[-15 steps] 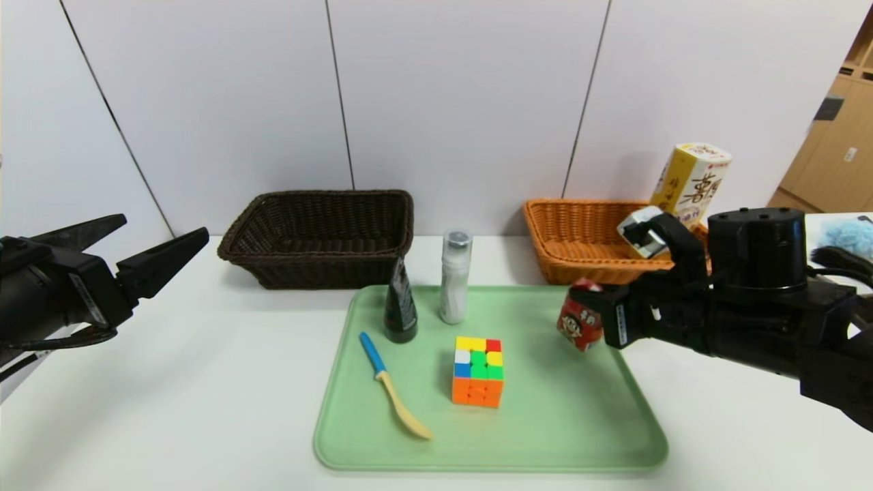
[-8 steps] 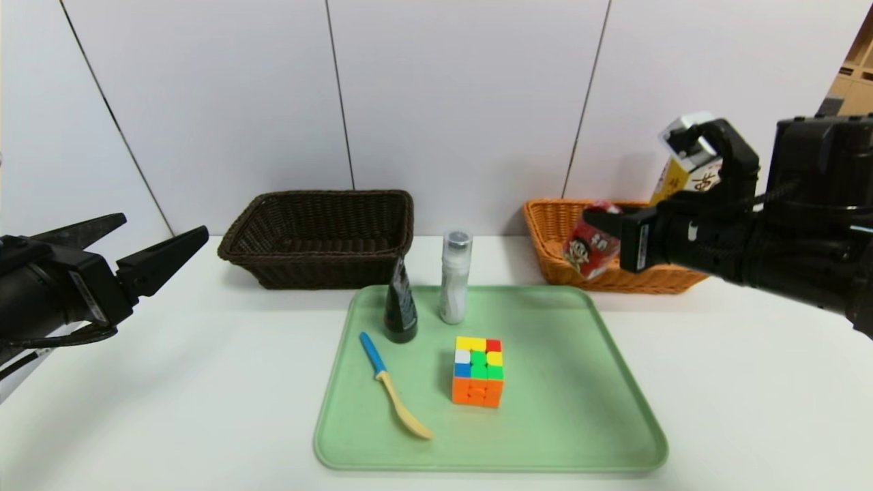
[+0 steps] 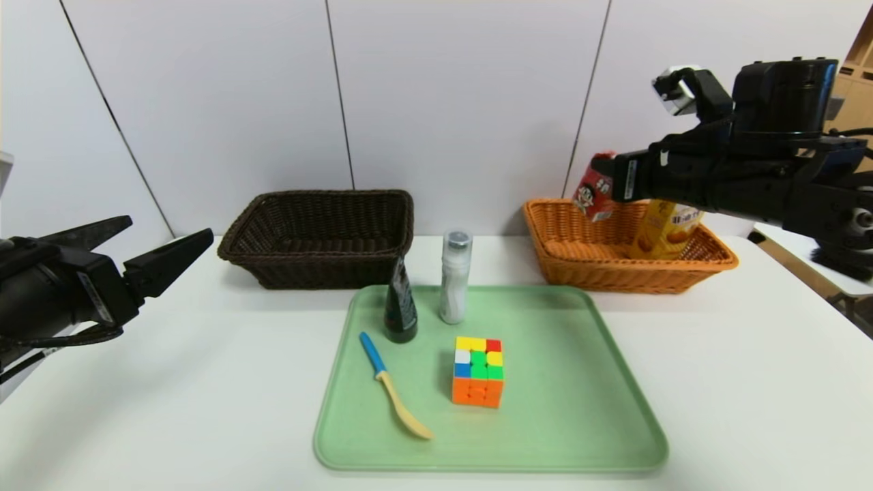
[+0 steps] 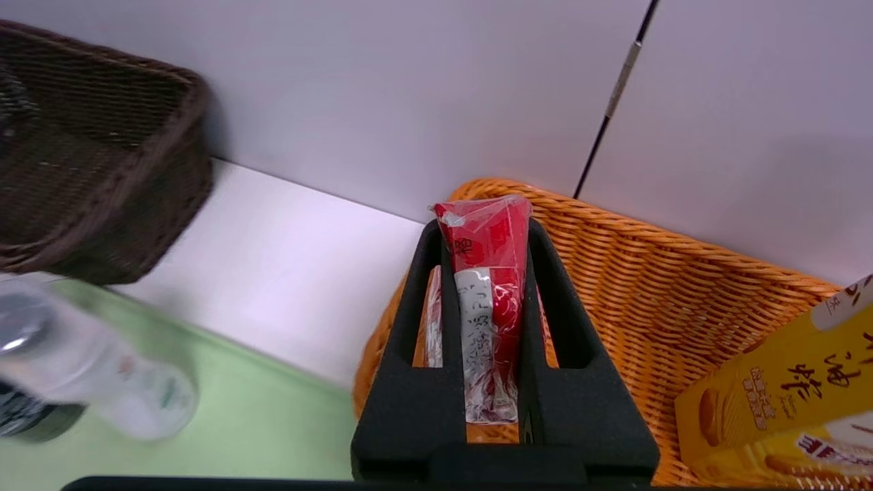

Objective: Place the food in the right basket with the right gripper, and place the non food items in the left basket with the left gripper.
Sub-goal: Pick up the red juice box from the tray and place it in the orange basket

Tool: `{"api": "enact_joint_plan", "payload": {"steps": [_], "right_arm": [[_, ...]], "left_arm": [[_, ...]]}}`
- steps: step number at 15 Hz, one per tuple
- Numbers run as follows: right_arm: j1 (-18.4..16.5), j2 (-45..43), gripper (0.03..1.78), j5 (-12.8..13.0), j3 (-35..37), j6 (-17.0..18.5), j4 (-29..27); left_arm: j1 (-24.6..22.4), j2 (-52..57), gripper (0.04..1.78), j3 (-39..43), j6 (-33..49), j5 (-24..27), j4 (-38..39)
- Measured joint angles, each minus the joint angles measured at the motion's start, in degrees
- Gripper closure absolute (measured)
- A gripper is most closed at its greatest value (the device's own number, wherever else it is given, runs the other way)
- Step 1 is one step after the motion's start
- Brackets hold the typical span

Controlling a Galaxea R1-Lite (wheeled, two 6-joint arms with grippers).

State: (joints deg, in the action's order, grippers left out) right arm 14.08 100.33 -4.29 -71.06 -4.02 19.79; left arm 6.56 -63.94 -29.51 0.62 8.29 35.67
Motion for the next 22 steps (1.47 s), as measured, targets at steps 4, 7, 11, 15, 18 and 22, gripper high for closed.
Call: {"api": "enact_joint_plan", "payload": {"steps": [4,7,11,15,18,22], "right_arm": [[-1.2,7.0,1.56,0.1,-3.5,0.0,0.4],[-1.4,11.0,1.56,0.0,-4.5,0.1,0.2],[-1.4,14.3,1.56,0.0,-5.1,0.2,-0.1],[-1.4,16.1,1.56,0.3,-5.2,0.3,0.0],[-1.4,17.3,1.56,2.0,-5.2,0.4,0.3],[-1.3,17.8,1.40,2.1,-5.2,0.5,0.4]], "left_arm": [[0.0,-0.3,0.13,0.0,0.0,0.0,0.0],[0.0,-0.4,0.13,0.0,-0.1,0.0,0.0],[0.0,-0.4,0.13,0.1,-0.2,0.0,0.0],[0.0,-0.4,0.13,0.2,-0.1,0.0,0.0],[0.0,-0.4,0.13,0.2,0.0,-0.1,0.0],[-0.1,-0.4,0.13,0.1,0.1,-0.1,0.0]]}}
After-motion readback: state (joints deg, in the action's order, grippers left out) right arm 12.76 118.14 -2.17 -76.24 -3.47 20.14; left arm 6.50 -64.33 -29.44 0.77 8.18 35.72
